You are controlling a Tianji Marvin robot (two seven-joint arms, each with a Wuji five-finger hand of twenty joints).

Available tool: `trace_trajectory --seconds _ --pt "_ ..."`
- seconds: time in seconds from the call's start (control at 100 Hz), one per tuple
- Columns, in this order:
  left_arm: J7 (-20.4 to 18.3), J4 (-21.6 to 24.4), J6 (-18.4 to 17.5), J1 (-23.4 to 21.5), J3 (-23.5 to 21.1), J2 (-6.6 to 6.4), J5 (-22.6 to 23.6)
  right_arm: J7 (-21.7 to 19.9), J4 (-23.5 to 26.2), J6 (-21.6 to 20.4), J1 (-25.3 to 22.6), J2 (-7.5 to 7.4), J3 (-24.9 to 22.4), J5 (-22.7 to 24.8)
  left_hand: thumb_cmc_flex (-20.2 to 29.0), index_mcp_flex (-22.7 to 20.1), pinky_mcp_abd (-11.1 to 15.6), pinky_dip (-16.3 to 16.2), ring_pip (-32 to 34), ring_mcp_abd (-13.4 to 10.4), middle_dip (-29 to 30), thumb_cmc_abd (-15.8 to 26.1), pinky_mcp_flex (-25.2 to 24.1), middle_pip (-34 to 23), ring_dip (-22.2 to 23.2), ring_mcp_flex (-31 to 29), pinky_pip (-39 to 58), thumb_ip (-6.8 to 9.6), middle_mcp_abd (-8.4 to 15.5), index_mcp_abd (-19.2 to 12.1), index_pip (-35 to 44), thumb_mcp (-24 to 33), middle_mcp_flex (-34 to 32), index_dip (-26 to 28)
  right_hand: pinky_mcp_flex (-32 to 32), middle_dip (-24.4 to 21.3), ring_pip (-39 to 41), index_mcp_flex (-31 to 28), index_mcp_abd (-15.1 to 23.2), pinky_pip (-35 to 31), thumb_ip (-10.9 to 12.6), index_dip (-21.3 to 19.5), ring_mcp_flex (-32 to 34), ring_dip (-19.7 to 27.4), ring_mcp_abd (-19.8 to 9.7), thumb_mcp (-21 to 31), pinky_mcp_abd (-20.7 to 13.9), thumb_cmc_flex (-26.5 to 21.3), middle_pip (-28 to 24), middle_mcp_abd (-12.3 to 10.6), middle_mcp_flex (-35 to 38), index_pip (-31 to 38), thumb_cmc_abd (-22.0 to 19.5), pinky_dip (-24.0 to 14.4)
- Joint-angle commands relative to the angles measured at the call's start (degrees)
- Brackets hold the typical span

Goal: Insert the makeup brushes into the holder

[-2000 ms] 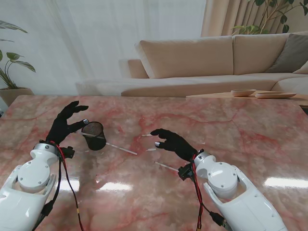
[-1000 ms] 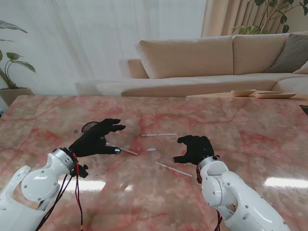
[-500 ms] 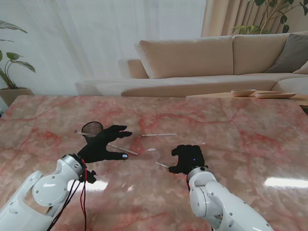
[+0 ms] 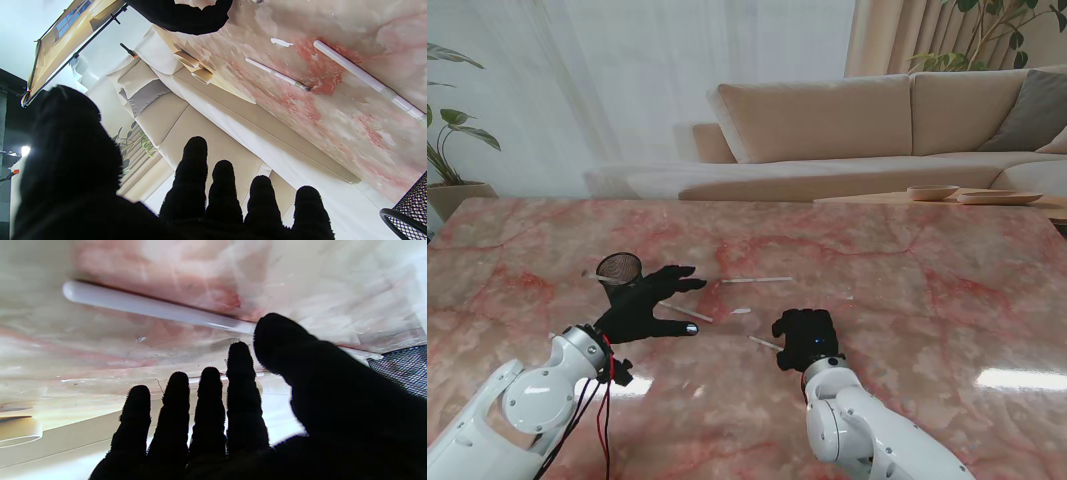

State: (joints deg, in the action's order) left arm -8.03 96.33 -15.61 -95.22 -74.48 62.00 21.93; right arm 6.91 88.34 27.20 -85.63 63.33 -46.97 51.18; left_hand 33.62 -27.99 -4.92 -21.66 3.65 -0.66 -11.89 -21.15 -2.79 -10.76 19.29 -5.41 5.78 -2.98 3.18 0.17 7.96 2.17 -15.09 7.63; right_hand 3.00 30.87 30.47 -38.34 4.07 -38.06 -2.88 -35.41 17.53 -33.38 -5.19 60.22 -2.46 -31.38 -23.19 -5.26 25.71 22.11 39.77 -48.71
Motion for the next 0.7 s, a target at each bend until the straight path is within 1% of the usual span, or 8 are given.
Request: trace_trajectory --seconds 0.0,0.15,0.23,0.25,0.3,0.36,0.49,0.69 --pt "0.4 -0.4 -0.2 -0.3 0.2 0.22 0.4 -0.7 -0.4 0.6 -0.5 0.45 0.4 -0.4 1.9 0.7 -0.2 0.4 0.0 -1.3 0.2 2.0 -0.4 0.3 0.2 1.9 -1.7 2.0 0.2 -2.2 1.0 -0.6 1.5 0.5 -1.2 0.8 0.5 -1.2 0.8 0.6 -2.7 -0.9 -2.5 -0.5 -1.6 2.3 -1.4 0.8 -0.4 -0.6 -1.6 0.3 1.3 0.6" --pt "0.9 -0.7 -0.4 -0.2 0.1 0.31 0.6 0.0 -0.9 1.2 -0.3 0.75 1.3 -1.1 1.8 0.6 -0.2 0.4 0.0 -1.2 -0.1 1.8 -0.5 0.3 0.4 2.1 -1.7 2.0 0.0 -2.2 1.3 -0.2 1.7 0.7 -1.2 0.9 0.8 -2.9 0.8 0.4 -3.4 -1.2 -2.6 -0.6 -1.6 0.9 -1.4 1.0 -0.8 -0.6 -1.6 1.2 1.6 0.6" --pt "1.1 -0.7 -0.4 -0.3 0.1 0.37 0.5 0.8 -1.4 1.8 -0.2 1.03 1.8 -1.6 1.8 0.6 -0.2 0.5 0.0 -1.3 -0.2 1.8 -0.5 0.3 0.5 2.1 -1.8 1.99 -0.1 -2.3 1.4 0.0 1.8 0.7 -0.9 0.9 1.1 -4.6 1.8 0.1 -3.9 -3.0 -2.3 -0.6 -1.6 0.4 -1.4 0.5 -1.4 -0.6 -1.2 4.0 1.7 0.5" --pt "1.2 -0.7 -0.4 -0.3 0.1 0.38 0.5 1.1 -1.6 2.0 -0.1 1.1 1.9 -1.6 1.7 0.5 -0.2 0.5 0.0 -1.2 -0.3 1.8 -0.5 0.2 0.5 2.1 -1.9 1.98 0.0 -2.3 1.4 0.0 1.8 0.7 -0.9 0.9 1.2 -4.9 2.0 0.0 -4.4 -3.4 -2.2 -0.6 -1.6 0.3 -1.3 0.3 -1.5 -0.6 -1.1 4.7 1.8 0.5" --pt "1.2 -0.7 -0.5 -0.3 0.1 0.4 0.5 1.9 -2.0 2.6 -0.1 1.35 2.2 -1.8 1.7 0.5 -0.3 0.6 0.0 -1.2 -0.4 1.8 -0.5 0.2 0.5 2.1 -1.9 1.97 -0.1 -2.2 1.5 0.1 1.7 0.8 -0.7 0.9 1.5 -5.6 3.1 -0.3 -8.2 -3.3 -1.8 -0.6 -1.6 -0.3 -1.3 -1.0 -2.0 -0.7 -0.3 7.5 2.6 0.6" --pt "1.3 -0.8 -0.5 -0.4 0.1 0.4 0.4 2.7 -2.6 3.2 0.0 1.59 2.5 -2.0 1.6 0.6 -0.2 0.6 0.0 -1.1 -0.4 1.8 -0.5 0.2 0.6 2.2 -2.0 1.95 -0.2 -2.3 1.5 0.2 1.8 0.8 -0.5 0.9 1.7 -5.4 4.6 -0.9 -10.4 0.3 -1.3 -0.7 -1.5 -0.9 -1.2 -2.3 -2.3 -0.7 0.5 14.4 3.5 0.7" --pt "1.5 -0.9 -0.5 -0.5 0.0 0.47 0.3 4.2 -3.7 4.7 0.1 2.13 3.2 -2.6 1.5 0.7 -0.3 0.7 0.0 -1.2 -0.6 1.8 -0.4 0.2 0.7 2.2 -2.0 1.92 -0.1 -2.3 1.6 0.5 1.8 0.9 -0.2 1.0 2.2 -6.0 6.9 -1.8 -11.8 5.6 -0.7 -0.7 -1.6 -1.4 -1.1 -5.0 -3.0 -1.1 2.9 25.2 5.1 0.6" --pt "1.7 -0.8 -0.3 -0.8 -0.2 0.58 -0.3 6.0 -5.6 6.3 0.1 2.89 4.2 -3.8 1.4 0.9 -0.3 0.8 0.0 -1.1 -0.7 1.7 -0.4 0.2 0.8 2.2 -2.1 1.87 -0.3 -2.4 1.6 1.0 2.0 0.9 0.7 1.5 2.9 -9.6 7.6 -3.1 -11.8 7.8 1.0 -0.9 -1.9 1.0 -1.1 -6.6 -4.1 -1.7 6.2 27.7 4.8 0.4"
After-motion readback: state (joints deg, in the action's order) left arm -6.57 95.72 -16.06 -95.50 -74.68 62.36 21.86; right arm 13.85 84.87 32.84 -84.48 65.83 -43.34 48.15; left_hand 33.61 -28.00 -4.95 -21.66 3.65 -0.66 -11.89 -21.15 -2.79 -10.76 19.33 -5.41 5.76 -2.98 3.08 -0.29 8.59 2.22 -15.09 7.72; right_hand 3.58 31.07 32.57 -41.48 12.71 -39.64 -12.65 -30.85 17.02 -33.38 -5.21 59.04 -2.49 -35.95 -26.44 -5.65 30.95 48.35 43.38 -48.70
